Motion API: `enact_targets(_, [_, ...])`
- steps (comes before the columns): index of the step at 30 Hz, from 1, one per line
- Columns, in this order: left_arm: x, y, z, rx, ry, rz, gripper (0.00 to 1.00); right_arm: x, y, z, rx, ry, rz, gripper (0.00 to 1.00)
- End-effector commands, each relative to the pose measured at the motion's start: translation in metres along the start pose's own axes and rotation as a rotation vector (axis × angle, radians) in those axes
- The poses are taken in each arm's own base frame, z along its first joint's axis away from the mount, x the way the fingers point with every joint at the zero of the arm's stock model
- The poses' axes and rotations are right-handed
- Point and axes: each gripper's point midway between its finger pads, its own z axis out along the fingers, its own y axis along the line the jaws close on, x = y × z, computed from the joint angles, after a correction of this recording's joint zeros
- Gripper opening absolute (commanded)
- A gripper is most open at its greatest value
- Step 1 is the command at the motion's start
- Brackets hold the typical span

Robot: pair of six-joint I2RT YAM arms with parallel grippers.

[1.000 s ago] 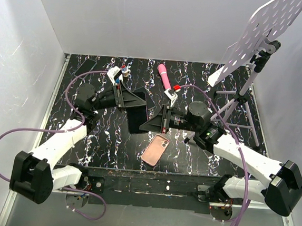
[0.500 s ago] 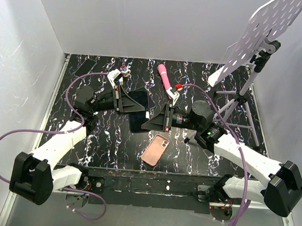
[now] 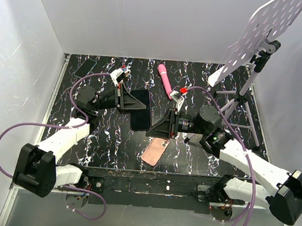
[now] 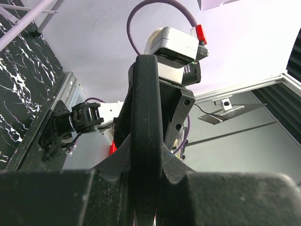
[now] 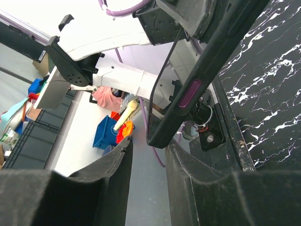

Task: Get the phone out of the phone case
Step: Remove the phone case from the phone.

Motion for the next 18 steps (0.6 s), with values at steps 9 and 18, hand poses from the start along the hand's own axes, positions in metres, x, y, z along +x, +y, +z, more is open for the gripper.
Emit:
enact_targets(9, [0.0058,-0.0254,-0.004,0.041,0.011,0.103,0.0,-0.0154,0.0181,0.0103,-0.083,0.001,-0.093,0.38])
enact_targets(18, [0.0079,-0.0296,-0.0039,0.049,0.027,0.124,0.0,-0.0173,0.0141,0.0141,-0.08,0.006,-0.082,0.38])
